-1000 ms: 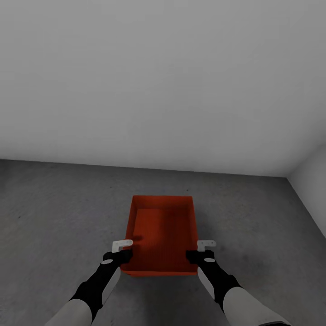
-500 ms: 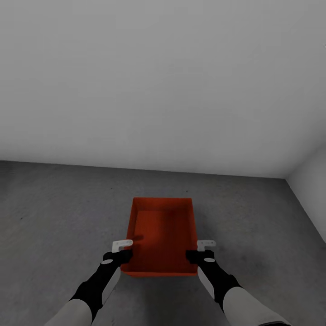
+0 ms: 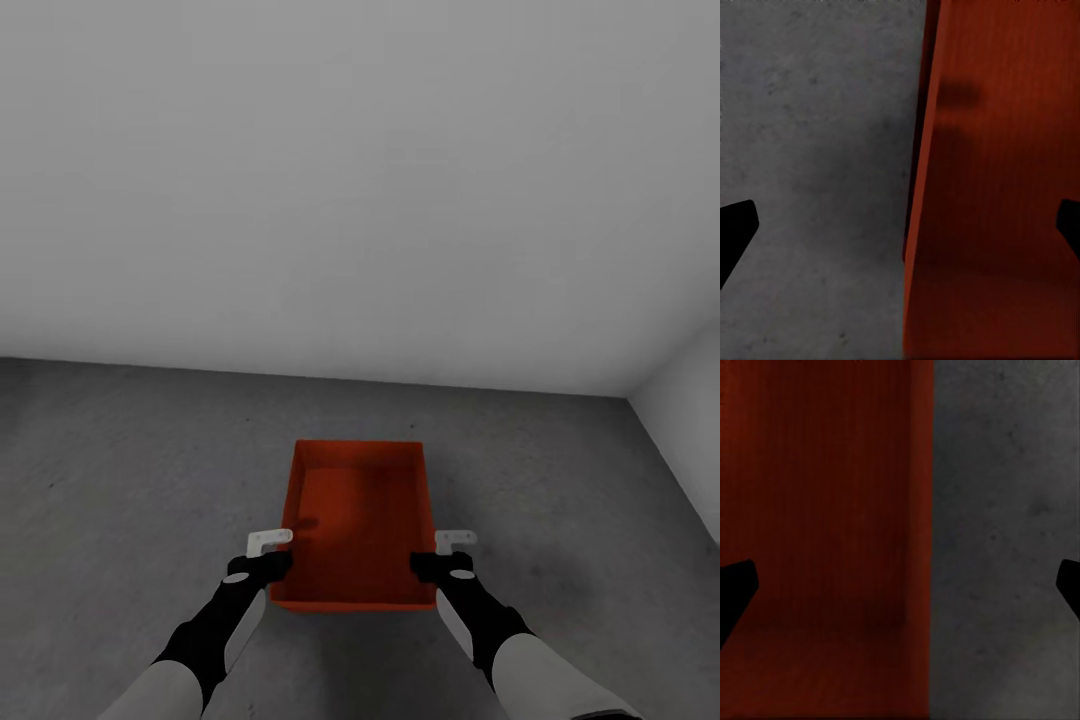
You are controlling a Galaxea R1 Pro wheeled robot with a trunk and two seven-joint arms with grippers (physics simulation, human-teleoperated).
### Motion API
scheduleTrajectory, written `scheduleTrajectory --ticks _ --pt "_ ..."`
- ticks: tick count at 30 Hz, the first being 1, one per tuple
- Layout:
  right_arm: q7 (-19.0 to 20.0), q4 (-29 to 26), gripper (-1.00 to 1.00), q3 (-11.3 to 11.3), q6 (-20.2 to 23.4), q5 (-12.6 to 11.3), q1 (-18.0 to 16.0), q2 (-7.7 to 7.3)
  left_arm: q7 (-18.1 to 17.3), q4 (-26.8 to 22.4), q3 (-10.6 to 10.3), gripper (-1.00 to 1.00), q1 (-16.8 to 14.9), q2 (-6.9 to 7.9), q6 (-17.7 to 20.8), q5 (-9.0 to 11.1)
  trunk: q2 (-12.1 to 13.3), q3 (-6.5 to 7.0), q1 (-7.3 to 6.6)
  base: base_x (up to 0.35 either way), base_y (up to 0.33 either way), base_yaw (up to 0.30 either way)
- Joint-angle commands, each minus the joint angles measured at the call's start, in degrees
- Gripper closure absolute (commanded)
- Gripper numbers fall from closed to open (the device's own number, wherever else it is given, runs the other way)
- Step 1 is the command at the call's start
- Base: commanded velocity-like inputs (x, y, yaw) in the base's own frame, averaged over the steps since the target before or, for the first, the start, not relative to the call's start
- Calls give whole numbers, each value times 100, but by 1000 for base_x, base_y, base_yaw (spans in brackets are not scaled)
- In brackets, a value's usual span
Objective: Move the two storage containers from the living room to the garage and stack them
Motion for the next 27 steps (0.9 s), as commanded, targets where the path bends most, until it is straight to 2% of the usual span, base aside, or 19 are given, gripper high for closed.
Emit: scheduleTrajectory --ticks 1,17,24,27 --pt "-41 -12 -100 44 45 -11 1 -5 51 -11 -38 -100 -1 6 25 60 39 15 -23 0 0 0" --pt "-42 -67 -100 35 18 -16 0 -4 12 -1 -30 -100 -1 19 14 85 681 302 -374 0 0 0" --pt "-40 -96 -100 33 17 -20 0 -3 44 -17 -40 -100 -1 13 24 409 962 428 -528 0 0 0" --pt "-40 -140 -100 30 35 -20 -1 -5 49 -20 -48 -100 -1 10 31 476 1082 482 -594 0 0 0"
